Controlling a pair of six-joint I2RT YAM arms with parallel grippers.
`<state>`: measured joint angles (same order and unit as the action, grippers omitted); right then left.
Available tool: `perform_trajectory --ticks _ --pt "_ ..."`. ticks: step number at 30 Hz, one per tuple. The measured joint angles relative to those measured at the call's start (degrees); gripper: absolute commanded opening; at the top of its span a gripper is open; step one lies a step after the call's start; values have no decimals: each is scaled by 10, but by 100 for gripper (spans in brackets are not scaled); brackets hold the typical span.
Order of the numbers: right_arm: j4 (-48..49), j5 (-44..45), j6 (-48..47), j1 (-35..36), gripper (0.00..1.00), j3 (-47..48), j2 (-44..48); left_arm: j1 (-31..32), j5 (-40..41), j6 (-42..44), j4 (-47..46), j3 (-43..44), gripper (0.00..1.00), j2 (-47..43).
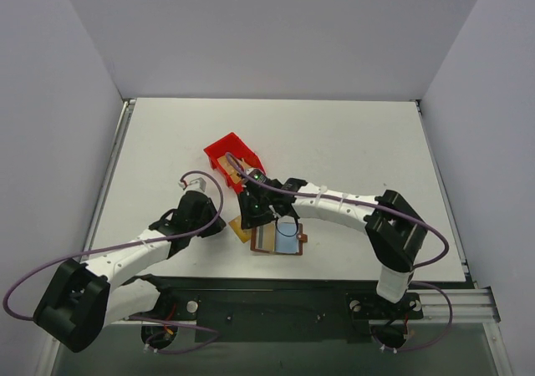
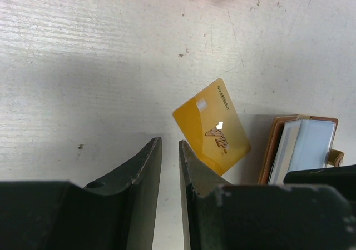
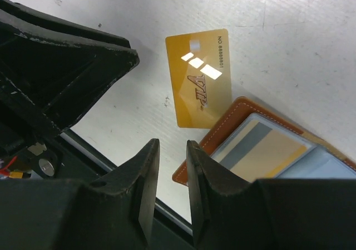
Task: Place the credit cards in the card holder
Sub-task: Move the credit card to the corner of the board.
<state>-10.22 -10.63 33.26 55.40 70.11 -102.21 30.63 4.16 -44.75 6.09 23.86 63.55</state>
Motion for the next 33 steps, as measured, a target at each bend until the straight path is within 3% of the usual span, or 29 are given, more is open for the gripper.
perform_trajectory --ticks 15,33 --pt "21 -54 44 2 19 14 -64 0 1 -1 1 -4 29 -9" --pt "-94 22 44 2 18 62 -85 -4 1 -1 2 -8 29 -12"
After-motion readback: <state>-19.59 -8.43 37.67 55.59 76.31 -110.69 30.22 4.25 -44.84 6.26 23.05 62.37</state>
